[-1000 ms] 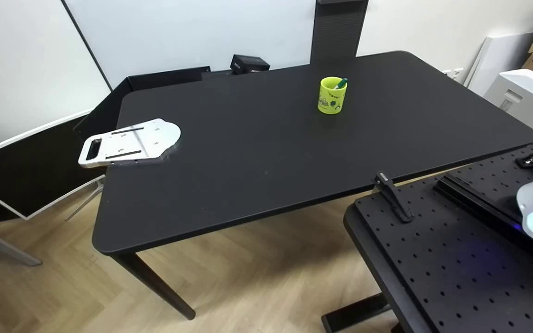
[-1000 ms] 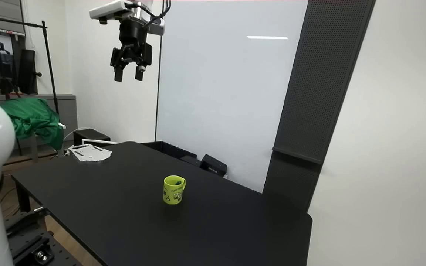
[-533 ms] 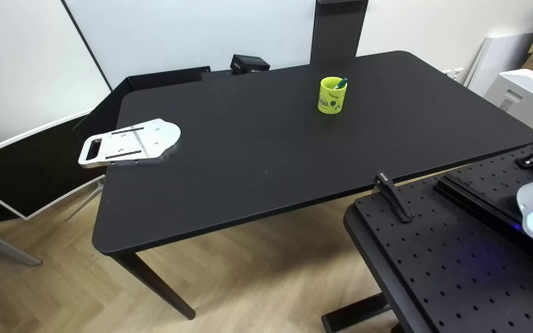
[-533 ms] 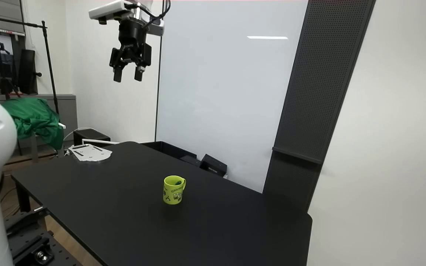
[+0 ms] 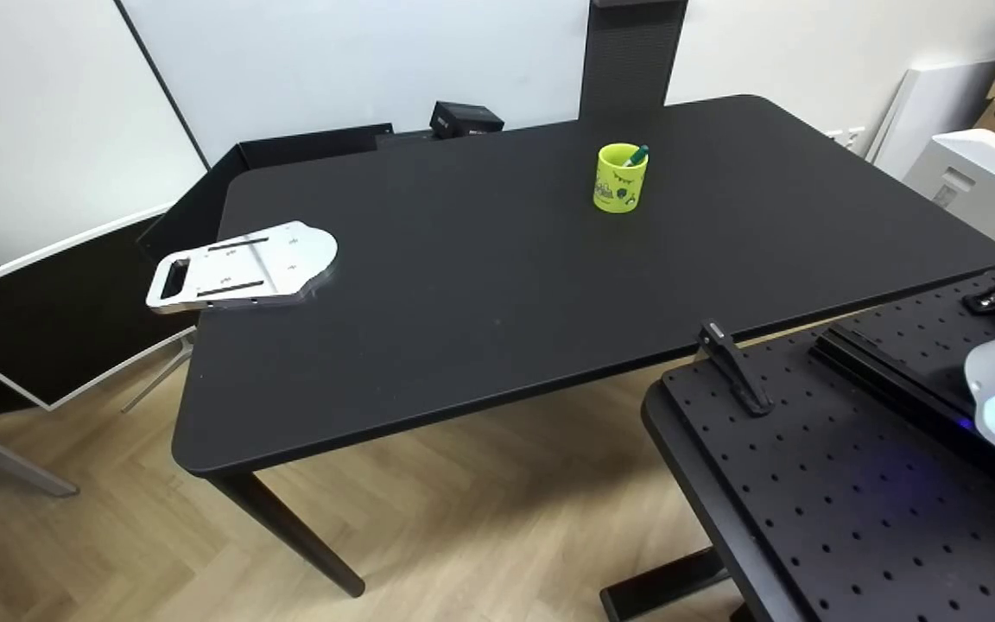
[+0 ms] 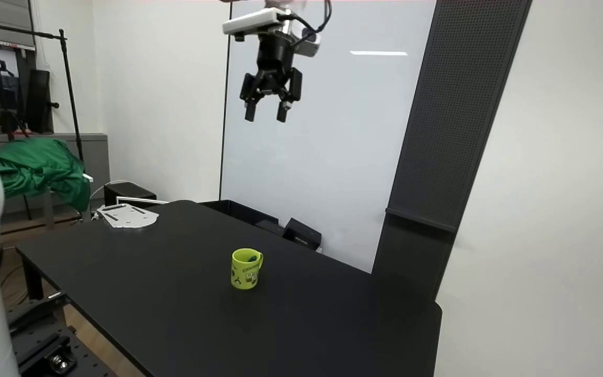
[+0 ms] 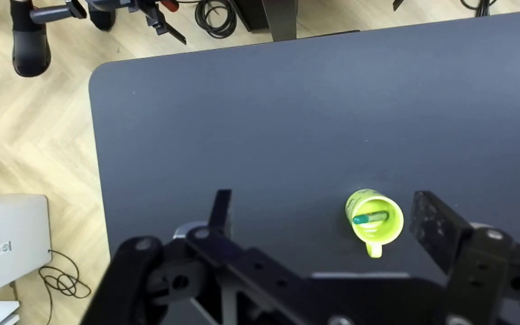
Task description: Get the green marker from the yellow cup and place it on the table
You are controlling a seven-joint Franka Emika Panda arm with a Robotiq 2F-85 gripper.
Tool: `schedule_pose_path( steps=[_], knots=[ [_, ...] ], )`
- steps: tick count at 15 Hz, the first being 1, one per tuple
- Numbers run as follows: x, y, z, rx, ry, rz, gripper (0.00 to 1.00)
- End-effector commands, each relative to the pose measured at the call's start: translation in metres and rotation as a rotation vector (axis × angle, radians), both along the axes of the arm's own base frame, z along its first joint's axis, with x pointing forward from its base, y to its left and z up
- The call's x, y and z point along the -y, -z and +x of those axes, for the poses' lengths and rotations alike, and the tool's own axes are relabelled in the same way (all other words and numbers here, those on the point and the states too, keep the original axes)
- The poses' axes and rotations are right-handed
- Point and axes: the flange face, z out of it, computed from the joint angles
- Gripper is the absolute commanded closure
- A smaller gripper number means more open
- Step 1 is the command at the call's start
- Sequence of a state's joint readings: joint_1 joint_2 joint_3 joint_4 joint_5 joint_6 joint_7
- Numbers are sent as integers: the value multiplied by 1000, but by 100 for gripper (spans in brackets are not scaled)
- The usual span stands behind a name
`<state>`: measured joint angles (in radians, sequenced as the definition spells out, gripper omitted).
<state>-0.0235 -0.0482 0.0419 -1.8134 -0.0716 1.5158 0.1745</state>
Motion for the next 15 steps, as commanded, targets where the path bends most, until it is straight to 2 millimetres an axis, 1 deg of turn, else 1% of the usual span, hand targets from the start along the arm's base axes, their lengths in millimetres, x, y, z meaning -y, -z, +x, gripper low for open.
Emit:
schedule_pose_path(
  steps=[1,4,7,9,11,15],
  knots=[
    [50,2,50,-23,38,38,0],
    [83,8,82,5,34,61,0],
    [100,13,113,44,4,56,0],
    [104,20,133,43,-18,64,0],
    [102,31,151,34,-63,78,0],
    [91,61,178,-15,-167,132,0]
  ],
)
